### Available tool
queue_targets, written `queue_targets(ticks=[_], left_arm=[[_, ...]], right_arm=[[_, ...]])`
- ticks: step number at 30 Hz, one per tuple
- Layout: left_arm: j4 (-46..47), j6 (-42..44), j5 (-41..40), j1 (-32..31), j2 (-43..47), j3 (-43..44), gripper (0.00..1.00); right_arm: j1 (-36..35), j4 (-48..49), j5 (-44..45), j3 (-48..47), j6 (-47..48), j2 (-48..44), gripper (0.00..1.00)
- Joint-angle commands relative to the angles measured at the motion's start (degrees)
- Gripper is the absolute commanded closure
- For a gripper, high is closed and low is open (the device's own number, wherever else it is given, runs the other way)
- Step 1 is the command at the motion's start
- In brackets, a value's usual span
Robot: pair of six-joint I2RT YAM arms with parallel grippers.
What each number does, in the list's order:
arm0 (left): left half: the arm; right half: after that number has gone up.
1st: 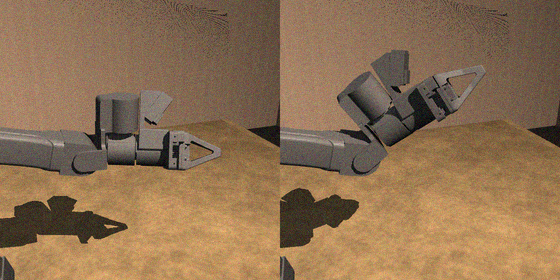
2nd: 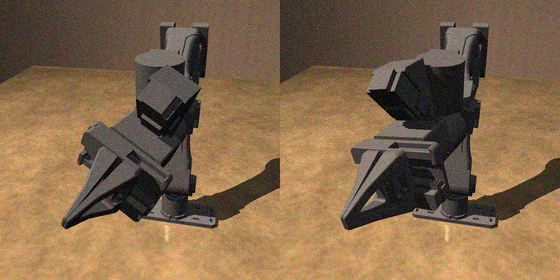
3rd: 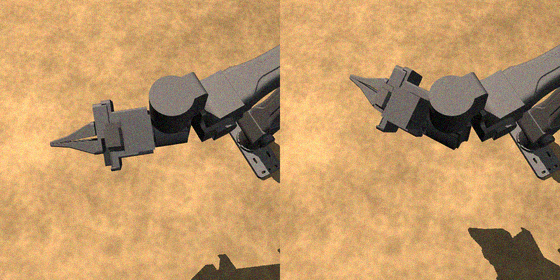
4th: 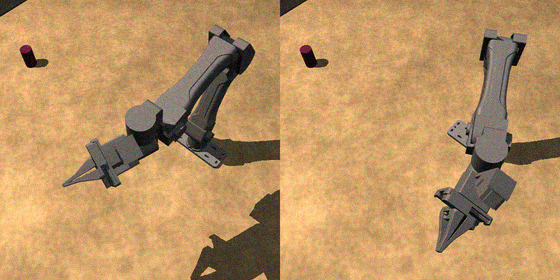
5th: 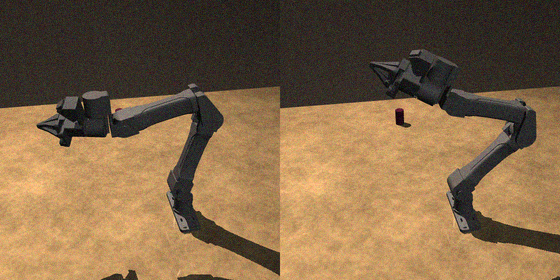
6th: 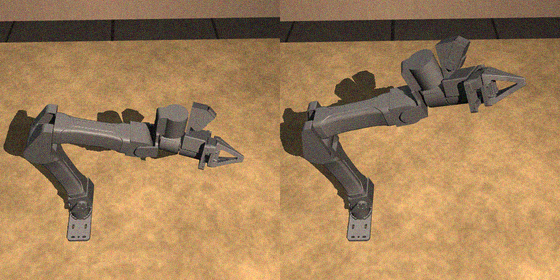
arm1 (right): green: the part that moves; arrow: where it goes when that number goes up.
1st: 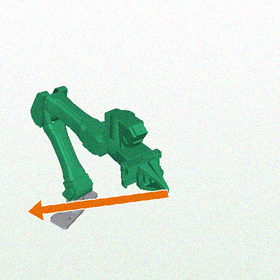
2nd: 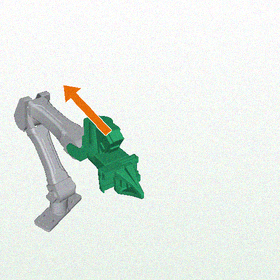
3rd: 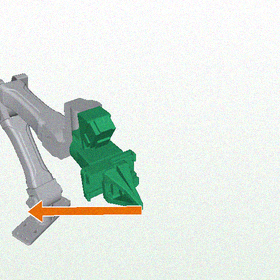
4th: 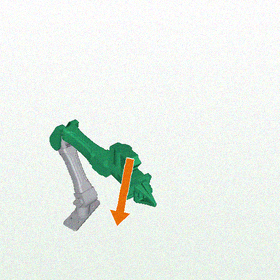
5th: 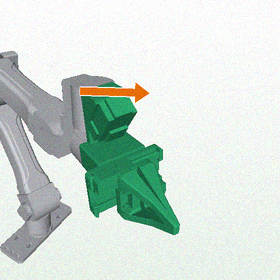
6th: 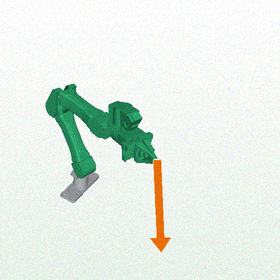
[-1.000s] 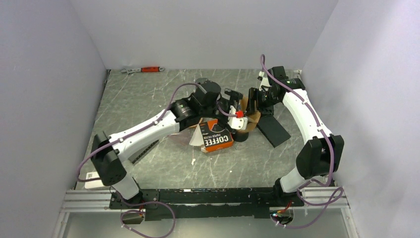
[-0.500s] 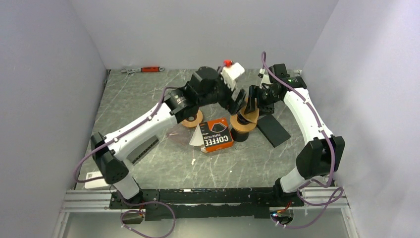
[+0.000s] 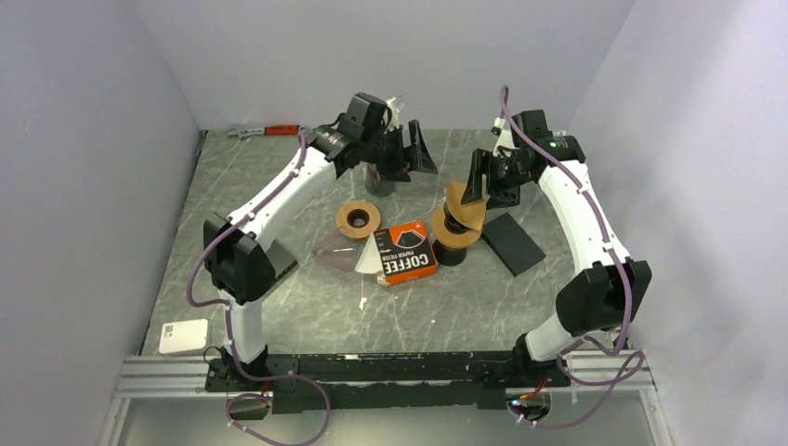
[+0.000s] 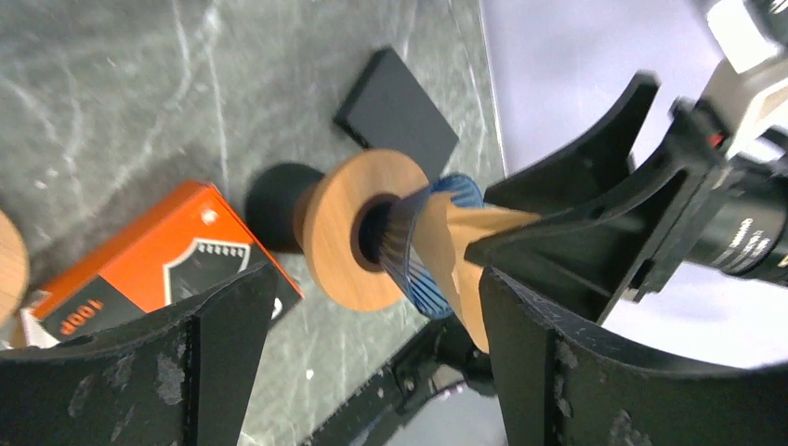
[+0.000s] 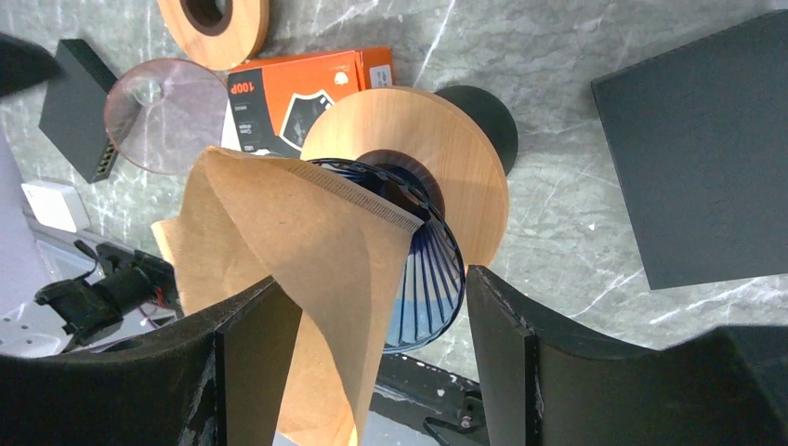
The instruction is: Place the coffee filter in the dripper
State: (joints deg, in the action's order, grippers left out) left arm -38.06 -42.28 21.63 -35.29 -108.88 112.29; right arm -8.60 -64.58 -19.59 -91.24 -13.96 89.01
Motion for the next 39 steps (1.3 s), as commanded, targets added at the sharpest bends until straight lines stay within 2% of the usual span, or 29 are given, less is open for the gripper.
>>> queue_targets(ticks=[1,5,9,23,31,39], left_arm=[[-3.14,-2.69,7.98,-1.58,-0.51,3.29,0.14],[-5.37,1.91,9.85,-2.31,-2.36,4.55,0.15],[-3.04,5.26,11.29,-3.39,-2.30,3.31,0.16],[-7.92,9.53,8.56,-5.84,-9.81,9.24,0.25],[-8.55,10.03,6.63,-5.93,-11.60,10.69,0.30],[-9.64,10.82,5.58,-5.93,-12.00,10.68,0.34]], right_arm=[[0.75,-1.83,-0.58,-3.63,-1.23,-1.65,0.32],[1.75,-2.10,-1.96,-3.77,-1.50,-1.74,0.32],[2.98,-2.22,-3.89,-3.66,-1.76,-2.28,0.32],[10.48,2.13,-15.47,3.33,-4.28,-6.15,0.35],[11.42,3.62,-15.65,8.65,-3.87,-6.48,0.37],[11.50,4.44,-14.21,10.10,-3.28,-5.13,0.40]])
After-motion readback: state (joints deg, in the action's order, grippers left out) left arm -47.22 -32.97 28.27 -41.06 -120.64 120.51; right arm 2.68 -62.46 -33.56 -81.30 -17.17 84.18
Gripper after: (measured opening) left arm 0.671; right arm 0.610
